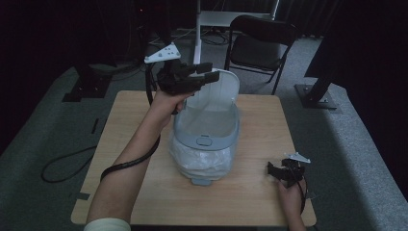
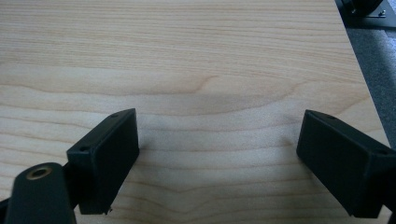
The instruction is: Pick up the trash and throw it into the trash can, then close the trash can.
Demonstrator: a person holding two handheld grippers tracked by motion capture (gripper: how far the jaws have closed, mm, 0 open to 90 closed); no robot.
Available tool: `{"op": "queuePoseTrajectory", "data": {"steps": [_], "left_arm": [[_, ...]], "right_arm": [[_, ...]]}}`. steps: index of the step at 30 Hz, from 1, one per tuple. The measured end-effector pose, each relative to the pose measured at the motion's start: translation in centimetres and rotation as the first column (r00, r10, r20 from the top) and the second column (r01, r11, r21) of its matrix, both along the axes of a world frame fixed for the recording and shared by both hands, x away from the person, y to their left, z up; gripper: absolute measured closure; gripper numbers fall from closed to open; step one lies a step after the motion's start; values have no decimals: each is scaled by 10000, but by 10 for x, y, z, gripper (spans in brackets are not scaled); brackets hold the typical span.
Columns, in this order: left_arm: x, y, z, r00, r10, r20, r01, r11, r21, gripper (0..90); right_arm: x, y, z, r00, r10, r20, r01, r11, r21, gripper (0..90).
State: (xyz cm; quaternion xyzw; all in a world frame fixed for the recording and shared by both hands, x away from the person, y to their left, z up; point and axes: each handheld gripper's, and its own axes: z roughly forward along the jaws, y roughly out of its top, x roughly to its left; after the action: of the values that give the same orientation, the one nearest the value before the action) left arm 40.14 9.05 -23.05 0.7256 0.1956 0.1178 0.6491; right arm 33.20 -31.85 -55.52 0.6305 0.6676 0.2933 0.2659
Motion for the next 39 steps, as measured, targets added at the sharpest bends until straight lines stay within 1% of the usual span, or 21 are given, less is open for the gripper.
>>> {"op": "queuePoseTrajectory", "data": {"steps": [2, 3, 5, 6, 7, 8, 11, 12, 14, 17, 19, 21, 23, 25, 28, 31, 32, 34, 36, 37, 39], "left_arm": [[-1, 0, -2, 10000, -87, 13, 87, 9994, 322, 353], [-1, 0, -3, 10000, -27, -38, 29, 9992, 392, 300], [-2, 2, -5, 9999, -90, -89, 95, 9986, 514, 270], [-2, 3, -6, 9999, -47, -143, 54, 9985, 540, 223], [-3, 3, -7, 9998, -69, -204, 83, 9977, 668, 173], [-4, 4, -8, 9998, 44, -199, -28, 9968, 802, 171], [-7, 5, -11, 9995, 258, -158, -237, 9922, 1224, 14], [-8, 7, -12, 9996, 223, -170, -201, 9925, 1205, 12], [-10, 12, -14, 9986, 501, -175, -476, 9913, 1227, 12], [-11, 20, -18, 9975, 630, -324, -592, 9925, 1068, 13], [-12, 25, -23, 9971, 719, -253, -688, 9918, 1081, 13], [-14, 30, -30, 9947, 998, -234, -958, 9861, 1361, 13], [-15, 34, -36, 9929, 1175, -193, -1127, 9796, 1662, 13], [-17, 40, -42, 9924, 1219, -177, -1165, 9752, 1880, 13], [-20, 47, -49, 9875, 1572, -105, -1508, 9621, 2274, 13], [-22, 57, -56, 9849, 1726, -172, -1642, 9600, 2269, 13], [-22, 60, -58, 9843, 1750, -236, -1655, 9607, 2228, 13], [-22, 65, -62, 9818, 1868, -352, -1747, 9596, 2206, 13], [-23, 71, -66, 9788, 2004, -424, -1862, 9568, 2232, 13], [-23, 73, -67, 9773, 2066, -460, -1916, 9559, 2226, 13], [-24, 79, -71, 9747, 2171, -522, -2009, 9548, 2189, 13]], "right_arm": [[0, 0, 0, 10000, -2, -1, 2, 10000, -2, 122], [0, 0, 0, 10000, -4, -1, 4, 10000, 4, 121], [0, 0, 0, 10000, 1, -3, -1, 10000, 2, 121], [0, 0, 0, 10000, 2, -1, -2, 10000, 6, 121], [0, 0, 0, 10000, 3, 2, -3, 10000, 5, 121], [0, 0, 0, 10000, 6, -1, -6, 10000, 7, 121], [0, 0, 0, 10000, 6, -4, -6, 10000, 5, 121], [0, 0, 0, 10000, 8, -4, -8, 10000, 5, 120], [0, 0, 0, 10000, 11, 4, -11, 10000, 31, 121], [0, 0, 0, 10000, 20, 4, -20, 10000, 34, 120], [0, -2, 0, 9999, 121, 35, -121, 9999, 87, 120], [-1, -4, 0, 9994, 321, 114, -324, 9990, 294, 121], [-1, -5, 1, 9996, 290, 72, -291, 9994, 184, 121], [-1, -5, 3, 9995, 302, 121, -306, 9991, 279, 121], [0, -4, 11, 9984, 483, 283, -492, 9982, 344, 121], [1, 2, 21, 9963, 683, 523, -692, 9975, 149, 121], [2, 4, 25, 9948, 784, 656, -797, 9967, 172, 121], [4, 9, 32, 9919, 1039, 735, -1052, 9943, 143, 121], [5, 13, 38, 9878, 1241, 937, -1267, 9917, 226, 121], [6, 15, 42, 9868, 1326, 928, -1353, 9905, 241, 121], [8, 18, 49, 9836, 1430, 1097, -1468, 9888, 273, 121]]}}
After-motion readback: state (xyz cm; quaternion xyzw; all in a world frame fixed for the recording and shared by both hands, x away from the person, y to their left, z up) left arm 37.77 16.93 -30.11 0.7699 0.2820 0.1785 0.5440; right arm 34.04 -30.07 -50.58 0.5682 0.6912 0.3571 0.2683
